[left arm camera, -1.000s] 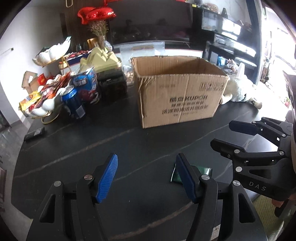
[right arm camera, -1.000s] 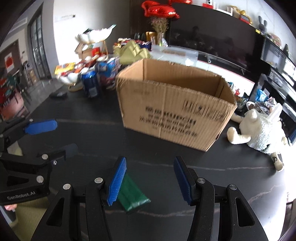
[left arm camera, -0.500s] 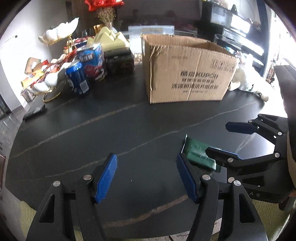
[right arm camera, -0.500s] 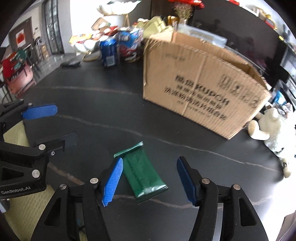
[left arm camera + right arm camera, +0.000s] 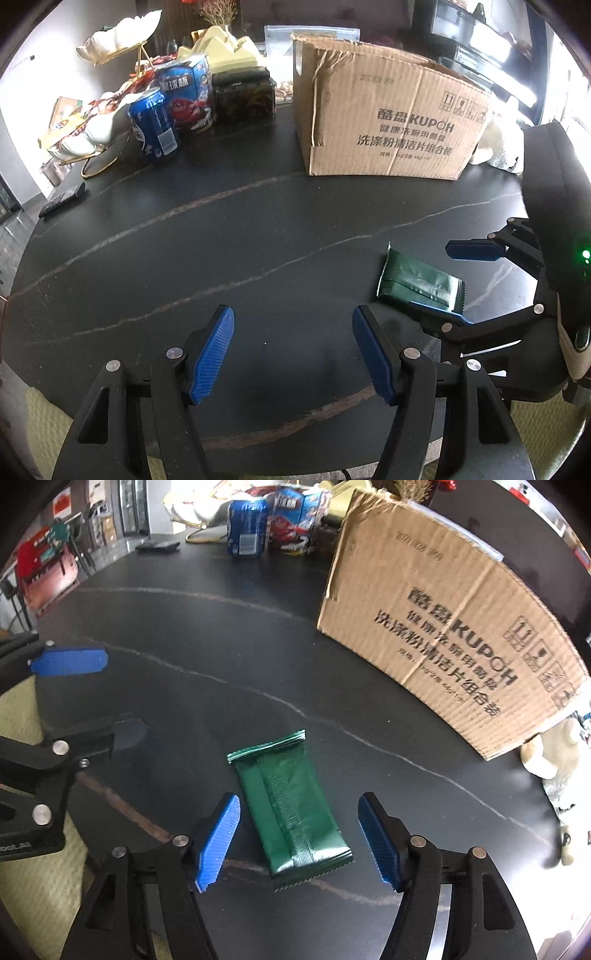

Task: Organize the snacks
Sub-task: 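Grasp the dark green bag on the table with the right tool, then lift the dark green bag and carry it over the box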

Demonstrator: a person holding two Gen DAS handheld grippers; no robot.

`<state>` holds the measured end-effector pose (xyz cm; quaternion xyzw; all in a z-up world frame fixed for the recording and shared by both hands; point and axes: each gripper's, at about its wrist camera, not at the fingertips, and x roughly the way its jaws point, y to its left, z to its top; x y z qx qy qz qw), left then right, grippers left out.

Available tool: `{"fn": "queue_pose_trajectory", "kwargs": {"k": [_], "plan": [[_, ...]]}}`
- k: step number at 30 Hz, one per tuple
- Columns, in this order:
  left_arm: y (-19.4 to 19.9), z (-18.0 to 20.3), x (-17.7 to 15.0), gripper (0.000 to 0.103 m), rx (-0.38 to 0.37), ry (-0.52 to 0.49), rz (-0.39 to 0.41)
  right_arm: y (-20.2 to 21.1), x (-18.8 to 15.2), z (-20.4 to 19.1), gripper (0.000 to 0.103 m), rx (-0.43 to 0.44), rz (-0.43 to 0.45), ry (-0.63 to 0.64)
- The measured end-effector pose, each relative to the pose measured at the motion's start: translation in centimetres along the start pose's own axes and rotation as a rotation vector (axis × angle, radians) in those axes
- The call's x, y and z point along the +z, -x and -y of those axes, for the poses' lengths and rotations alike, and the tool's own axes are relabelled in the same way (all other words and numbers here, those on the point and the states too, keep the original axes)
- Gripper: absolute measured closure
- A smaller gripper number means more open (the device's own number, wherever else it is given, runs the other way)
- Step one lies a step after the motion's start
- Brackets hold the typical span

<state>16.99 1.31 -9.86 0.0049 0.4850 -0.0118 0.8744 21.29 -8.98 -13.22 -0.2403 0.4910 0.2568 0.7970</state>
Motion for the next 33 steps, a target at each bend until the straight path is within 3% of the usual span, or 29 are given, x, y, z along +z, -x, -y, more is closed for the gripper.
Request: {"fn": "queue_pose_trajectory", "kwargs": {"k": [15, 19, 33], "plan": [[-1.7, -0.3, -0.3, 0.037, -0.004, 0.018, -0.042, -1.4, 0.1, 0.5, 0.036, 0.03, -0.016, -0.017], [-1.7, -0.3, -0.2, 0.037, -0.002, 0.019, -0.043, -1.2, -0.1, 1.0, 0.051, 0.057, -0.013, -0.053], [-0.6, 0.0, 0.5, 0.037, 0.006, 0.002, -0.007, 0.9, -0.6, 2.3, 0.057, 0.052, 0.041, -0.187]]}}
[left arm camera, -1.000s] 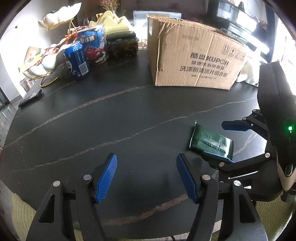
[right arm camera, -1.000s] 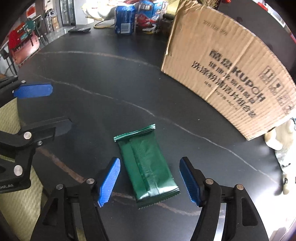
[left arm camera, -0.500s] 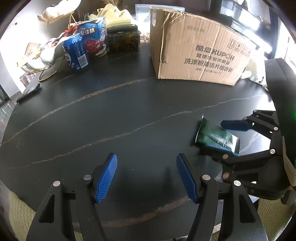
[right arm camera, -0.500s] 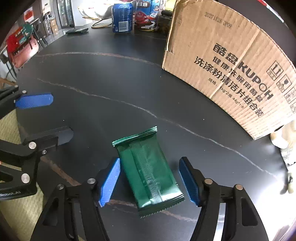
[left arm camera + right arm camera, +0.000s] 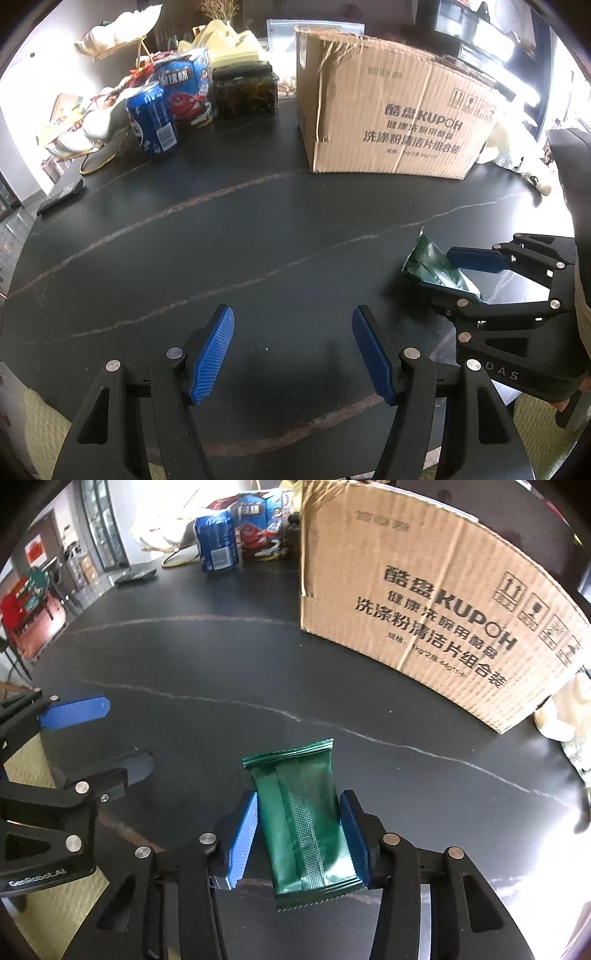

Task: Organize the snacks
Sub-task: 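Lift the dark green bag and carry it over the box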

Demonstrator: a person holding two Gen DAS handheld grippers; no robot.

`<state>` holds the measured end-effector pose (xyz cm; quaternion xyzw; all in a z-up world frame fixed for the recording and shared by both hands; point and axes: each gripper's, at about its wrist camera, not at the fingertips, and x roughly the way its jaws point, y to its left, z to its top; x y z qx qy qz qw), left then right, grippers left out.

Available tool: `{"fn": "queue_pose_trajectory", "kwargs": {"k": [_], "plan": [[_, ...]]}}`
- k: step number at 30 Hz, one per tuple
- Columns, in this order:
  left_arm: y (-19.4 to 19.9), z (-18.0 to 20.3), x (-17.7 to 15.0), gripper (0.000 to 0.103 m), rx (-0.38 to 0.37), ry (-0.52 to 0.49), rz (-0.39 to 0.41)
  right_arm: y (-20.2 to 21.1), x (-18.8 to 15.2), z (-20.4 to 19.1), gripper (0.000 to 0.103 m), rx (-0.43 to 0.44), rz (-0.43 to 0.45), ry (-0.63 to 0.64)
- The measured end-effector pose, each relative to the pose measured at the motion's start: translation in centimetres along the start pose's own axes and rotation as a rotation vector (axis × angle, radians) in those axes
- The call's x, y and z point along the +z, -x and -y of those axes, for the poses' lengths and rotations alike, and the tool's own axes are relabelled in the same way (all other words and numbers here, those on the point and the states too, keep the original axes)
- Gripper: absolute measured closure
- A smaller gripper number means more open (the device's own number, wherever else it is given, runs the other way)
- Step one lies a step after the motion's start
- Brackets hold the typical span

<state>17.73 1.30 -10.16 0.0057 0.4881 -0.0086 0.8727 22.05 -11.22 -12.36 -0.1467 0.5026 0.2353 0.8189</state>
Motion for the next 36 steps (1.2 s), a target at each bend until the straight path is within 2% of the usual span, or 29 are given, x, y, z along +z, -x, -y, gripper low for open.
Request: {"fn": "queue_pose_trajectory", "kwargs": {"k": [11, 18, 23, 36], "plan": [[2.5, 0.6, 2.6, 0.032, 0.02, -0.058, 0.088, 3.2, 1.0, 1.5, 0.057, -0.02, 0.086, -0.105], [3.6, 1.1, 4.8, 0.029, 0.008, -0.077, 0.119, 5.7, 1.9, 2.6, 0.057, -0.074, 0.167, -0.16], [4.6, 1.5, 6.5, 0.027, -0.003, -0.098, 0.151, 7.5, 2.6, 3.4, 0.057, -0.082, 0.22, -0.194], [7.5, 1.9, 11.6, 0.026, 0.0, -0.127, 0.236, 10.9, 5.7, 5.3, 0.057, -0.111, 0.316, -0.281]]}}
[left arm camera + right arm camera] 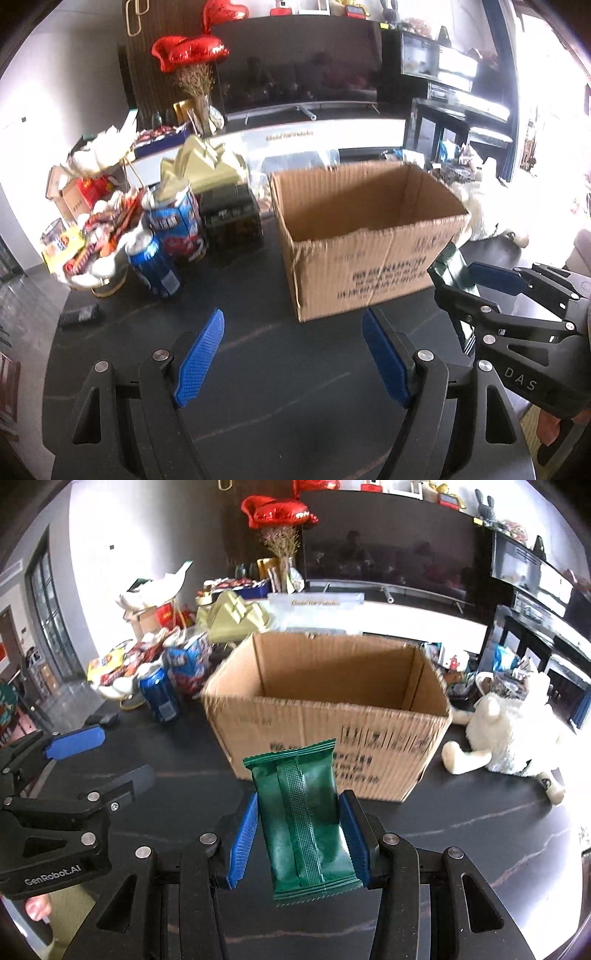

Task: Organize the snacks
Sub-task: 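Lift the dark green bag and carry it over the box, then open the right tool over the box to drop the green bag, then move the open left tool to the green cracker packet on the table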

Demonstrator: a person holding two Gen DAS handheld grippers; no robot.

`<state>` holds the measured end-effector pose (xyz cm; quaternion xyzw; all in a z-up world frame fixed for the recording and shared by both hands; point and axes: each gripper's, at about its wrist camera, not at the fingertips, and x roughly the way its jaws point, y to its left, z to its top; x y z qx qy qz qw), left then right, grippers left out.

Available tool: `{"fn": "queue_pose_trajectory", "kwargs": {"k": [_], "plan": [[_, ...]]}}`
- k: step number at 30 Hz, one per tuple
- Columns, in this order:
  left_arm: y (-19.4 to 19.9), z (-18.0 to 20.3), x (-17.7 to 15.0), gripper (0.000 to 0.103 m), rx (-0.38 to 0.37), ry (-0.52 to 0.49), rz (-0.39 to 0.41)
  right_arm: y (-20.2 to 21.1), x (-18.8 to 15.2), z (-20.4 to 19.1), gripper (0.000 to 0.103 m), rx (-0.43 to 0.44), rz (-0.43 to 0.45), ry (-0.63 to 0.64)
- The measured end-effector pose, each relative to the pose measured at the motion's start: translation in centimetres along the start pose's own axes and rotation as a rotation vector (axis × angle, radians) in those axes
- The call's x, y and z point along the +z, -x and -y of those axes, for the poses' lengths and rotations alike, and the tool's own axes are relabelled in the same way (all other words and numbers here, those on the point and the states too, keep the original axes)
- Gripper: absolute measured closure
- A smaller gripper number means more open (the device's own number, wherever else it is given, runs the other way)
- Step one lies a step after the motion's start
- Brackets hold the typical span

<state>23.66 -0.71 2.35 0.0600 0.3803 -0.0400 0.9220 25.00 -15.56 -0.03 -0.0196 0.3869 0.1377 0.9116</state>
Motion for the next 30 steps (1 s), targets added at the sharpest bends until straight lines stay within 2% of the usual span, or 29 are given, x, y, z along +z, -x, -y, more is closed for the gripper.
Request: {"fn": "queue_pose_trajectory", "kwargs": {"k": [7, 19, 20, 22, 25, 30], "plan": [[0.3, -0.3, 3.0, 0.025, 0.001, -0.004, 0.03, 0.4, 2.7, 0.7, 0.057, -0.019, 0.037, -0.016], [-1.1, -0.8, 7.4, 0.021, -0.026, 0.024, 0.037, 0.0, 7.7, 1.9, 0.057, -0.049, 0.061, -0.025], [-1.4, -0.9, 7.8, 0.021, -0.03, 0.027, 0.034, 0.0, 8.2, 2.0, 0.061, -0.053, 0.066, -0.028], [-1.7, -1.1, 8.2, 0.021, -0.034, 0.033, 0.029, -0.4, 9.0, 2.2, 0.069, -0.06, 0.066, -0.028], [-2.1, -1.1, 8.4, 0.02, -0.047, 0.036, 0.027, -1.1, 9.7, 2.7, 0.069, -0.048, 0.054, -0.041], [-2.5, -0.4, 7.2, 0.017, -0.033, 0.01, 0.027, -2.3, 8.4, 2.7, 0.069, -0.027, 0.012, -0.036]]}}
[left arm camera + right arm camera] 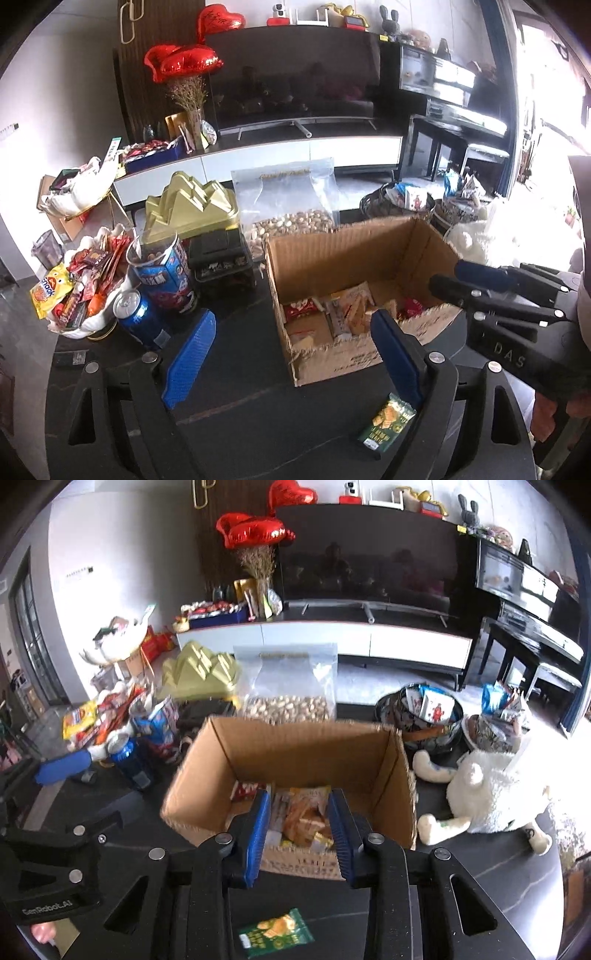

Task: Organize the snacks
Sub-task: 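Move the open left tool to the green cracker packet on the table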

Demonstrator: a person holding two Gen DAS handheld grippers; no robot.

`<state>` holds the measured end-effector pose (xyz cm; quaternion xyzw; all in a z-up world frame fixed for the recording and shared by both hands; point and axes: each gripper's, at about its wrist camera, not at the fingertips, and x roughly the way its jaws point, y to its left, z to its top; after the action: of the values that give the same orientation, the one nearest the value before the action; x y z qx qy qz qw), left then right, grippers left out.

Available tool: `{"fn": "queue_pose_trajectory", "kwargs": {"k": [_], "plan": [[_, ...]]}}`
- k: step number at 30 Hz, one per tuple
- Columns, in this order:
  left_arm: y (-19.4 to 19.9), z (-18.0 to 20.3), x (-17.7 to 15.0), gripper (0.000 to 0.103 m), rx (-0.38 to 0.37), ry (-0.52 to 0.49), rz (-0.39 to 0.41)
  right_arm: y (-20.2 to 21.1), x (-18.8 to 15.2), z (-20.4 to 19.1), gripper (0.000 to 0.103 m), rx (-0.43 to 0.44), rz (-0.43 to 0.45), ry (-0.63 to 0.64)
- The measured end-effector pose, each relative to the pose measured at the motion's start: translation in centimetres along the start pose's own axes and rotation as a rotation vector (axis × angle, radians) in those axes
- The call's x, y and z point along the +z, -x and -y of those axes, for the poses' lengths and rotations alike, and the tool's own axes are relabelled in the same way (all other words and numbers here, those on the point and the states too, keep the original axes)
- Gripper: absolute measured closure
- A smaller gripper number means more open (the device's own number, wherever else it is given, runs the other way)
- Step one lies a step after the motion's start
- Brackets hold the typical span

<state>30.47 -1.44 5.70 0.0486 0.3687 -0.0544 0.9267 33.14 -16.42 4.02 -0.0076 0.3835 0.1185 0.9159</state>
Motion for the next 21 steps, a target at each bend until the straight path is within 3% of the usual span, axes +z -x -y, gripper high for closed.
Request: {"fn": "queue_pose_trajectory", "kwargs": {"k": [6, 16, 21], "plan": [[-0.4, 0.9, -2.5, 0.017, -0.034, -0.039, -0.019, -0.8, -3.3, 0.2, 0.062, -0.016, -0.055, -0.023], [-0.6, 2.8, -5.8, 0.017, -0.116, -0.113, -0.017, 0.5, -8.4, 0.6, 0.055, -0.094, -0.08, -0.058], [-1.2, 4.0, -7.2, 0.017, -0.152, -0.18, -0.014, 1.5, -10.8, 1.2, 0.046, -0.156, -0.064, -0.098]]}}
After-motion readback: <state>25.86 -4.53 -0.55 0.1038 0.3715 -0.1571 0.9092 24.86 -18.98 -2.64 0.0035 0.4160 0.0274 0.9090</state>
